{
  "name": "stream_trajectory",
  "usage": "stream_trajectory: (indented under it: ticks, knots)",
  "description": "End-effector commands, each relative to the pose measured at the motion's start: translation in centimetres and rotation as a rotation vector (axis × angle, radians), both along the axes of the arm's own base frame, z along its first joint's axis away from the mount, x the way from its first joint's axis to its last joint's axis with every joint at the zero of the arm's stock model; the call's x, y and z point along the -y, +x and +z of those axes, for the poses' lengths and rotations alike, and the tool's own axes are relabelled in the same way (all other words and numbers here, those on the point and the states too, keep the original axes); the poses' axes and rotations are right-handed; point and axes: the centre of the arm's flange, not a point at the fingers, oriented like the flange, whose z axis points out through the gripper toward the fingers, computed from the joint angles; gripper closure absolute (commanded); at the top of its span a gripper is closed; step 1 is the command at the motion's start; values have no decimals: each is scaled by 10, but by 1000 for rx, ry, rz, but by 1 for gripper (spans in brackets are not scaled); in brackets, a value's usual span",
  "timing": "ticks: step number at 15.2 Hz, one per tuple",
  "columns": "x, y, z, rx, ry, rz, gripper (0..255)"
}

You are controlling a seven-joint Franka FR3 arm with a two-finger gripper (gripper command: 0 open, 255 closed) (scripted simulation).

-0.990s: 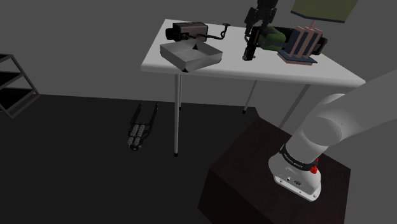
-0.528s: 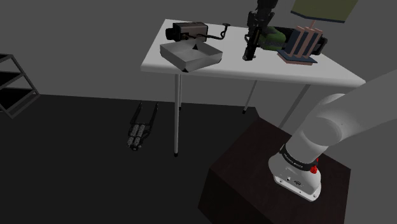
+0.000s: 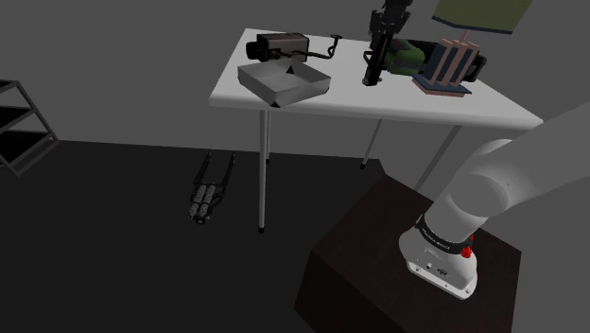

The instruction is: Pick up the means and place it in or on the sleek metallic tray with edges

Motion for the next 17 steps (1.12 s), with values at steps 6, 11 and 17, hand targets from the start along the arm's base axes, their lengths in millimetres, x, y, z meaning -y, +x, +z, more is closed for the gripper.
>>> stream_trajectory:
  ticks: [6,11,17]
  knots:
    - [-1,1,37,0,0,0,255]
    - [-1,1,63,0,0,0,255]
    - [-1,1,95,0,0,0,255]
